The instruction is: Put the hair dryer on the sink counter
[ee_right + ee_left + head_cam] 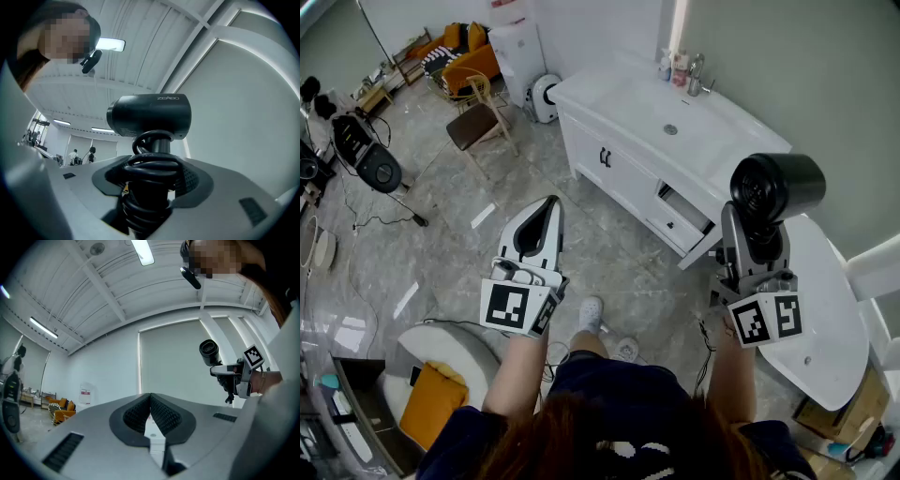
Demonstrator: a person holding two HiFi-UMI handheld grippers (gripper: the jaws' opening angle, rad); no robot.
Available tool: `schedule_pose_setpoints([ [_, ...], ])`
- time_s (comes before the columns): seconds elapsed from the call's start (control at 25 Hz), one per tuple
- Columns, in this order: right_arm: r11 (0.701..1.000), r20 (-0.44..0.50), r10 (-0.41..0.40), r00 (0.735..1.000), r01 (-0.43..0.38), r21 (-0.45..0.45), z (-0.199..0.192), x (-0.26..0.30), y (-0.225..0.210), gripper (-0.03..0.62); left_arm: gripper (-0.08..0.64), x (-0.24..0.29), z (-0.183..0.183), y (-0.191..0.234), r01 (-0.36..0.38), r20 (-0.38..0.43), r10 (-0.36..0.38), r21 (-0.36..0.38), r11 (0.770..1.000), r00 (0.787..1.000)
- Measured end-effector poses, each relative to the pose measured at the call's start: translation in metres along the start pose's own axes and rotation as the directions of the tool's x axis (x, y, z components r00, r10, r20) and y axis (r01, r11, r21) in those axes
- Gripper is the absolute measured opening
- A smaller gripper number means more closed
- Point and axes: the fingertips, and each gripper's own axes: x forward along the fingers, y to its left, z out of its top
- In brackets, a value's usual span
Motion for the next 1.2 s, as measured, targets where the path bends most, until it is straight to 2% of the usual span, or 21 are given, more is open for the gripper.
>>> schedule_pose_setpoints([
  [0.36,0.999,-0.007,0.007,1.0,-0.007,0.052,-0.004,0.011,-0.018,0.279,0.018,0.013,0.0,-0.002,-0.014,0.007,0.014,0.002,1.0,1.0],
  [0.64,0.999,-0.011,0.023,1.0,-0.022,0.037,-0.02,0.051,-0.025,0.279,0.018,0.046,-0.033,0.025,-0.004,-0.047,0.005,0.023,1.0,0.999],
  [0.92,0.999,-0.008,0.029,1.0,-0.029,0.016,-0.042,0.145,-0.049,0.279,0.018,0.137,-0.049,0.072,0.026,-0.008,-0.026,-0.018,1.0,1.0],
  [1.2,0.999,0.009,0.036,0.999,-0.036,0.005,-0.059,0.26,-0.067,0.279,0.018,0.236,-0.06,0.139,0.042,-0.007,-0.042,0.002,0.999,0.999],
])
